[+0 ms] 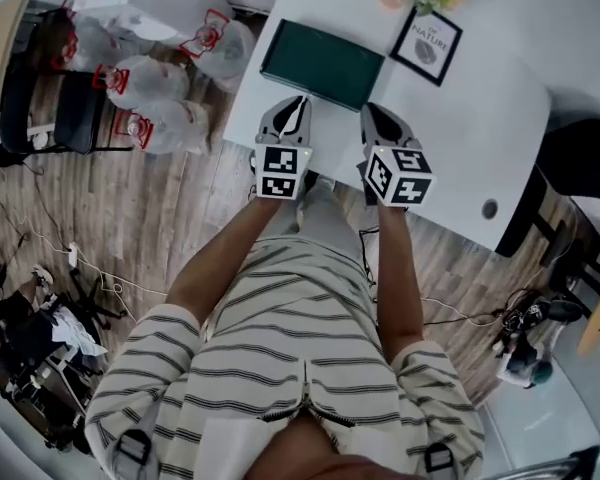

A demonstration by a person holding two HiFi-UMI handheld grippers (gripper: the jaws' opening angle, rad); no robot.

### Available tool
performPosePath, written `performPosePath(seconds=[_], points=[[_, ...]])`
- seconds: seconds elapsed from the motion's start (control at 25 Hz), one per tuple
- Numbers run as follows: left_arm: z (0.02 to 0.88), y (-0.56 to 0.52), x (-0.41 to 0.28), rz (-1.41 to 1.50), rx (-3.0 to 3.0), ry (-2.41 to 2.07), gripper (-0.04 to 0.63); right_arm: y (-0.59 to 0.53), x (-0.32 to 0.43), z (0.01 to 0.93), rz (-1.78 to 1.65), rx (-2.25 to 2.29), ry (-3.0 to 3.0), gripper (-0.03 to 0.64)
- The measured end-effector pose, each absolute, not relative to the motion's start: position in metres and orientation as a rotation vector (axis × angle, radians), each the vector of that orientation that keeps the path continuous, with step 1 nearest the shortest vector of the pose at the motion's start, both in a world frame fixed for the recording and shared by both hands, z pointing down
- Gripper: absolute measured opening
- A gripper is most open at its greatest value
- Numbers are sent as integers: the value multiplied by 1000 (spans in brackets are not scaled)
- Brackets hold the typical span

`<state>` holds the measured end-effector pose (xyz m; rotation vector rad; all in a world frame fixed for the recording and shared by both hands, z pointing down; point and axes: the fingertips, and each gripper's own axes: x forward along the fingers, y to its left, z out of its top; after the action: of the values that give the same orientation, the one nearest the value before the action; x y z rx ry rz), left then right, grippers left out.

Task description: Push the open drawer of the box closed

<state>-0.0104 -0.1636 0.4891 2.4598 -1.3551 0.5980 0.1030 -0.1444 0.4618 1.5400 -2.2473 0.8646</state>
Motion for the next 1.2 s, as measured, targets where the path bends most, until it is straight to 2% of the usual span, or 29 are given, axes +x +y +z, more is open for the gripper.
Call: performPosePath(seconds=[0.08, 0.64, 1.2], points=[[474, -160, -13, 587, 2481, -1359, 2, -138, 99, 446, 813, 1550, -2279, 11], [381, -137, -25, 449, 2669, -1345, 2, -104, 81, 368, 519, 1742, -2408, 9], [334, -132, -27, 325, 2730, -1335, 2, -97, 89, 325, 357, 1836, -2448, 9]])
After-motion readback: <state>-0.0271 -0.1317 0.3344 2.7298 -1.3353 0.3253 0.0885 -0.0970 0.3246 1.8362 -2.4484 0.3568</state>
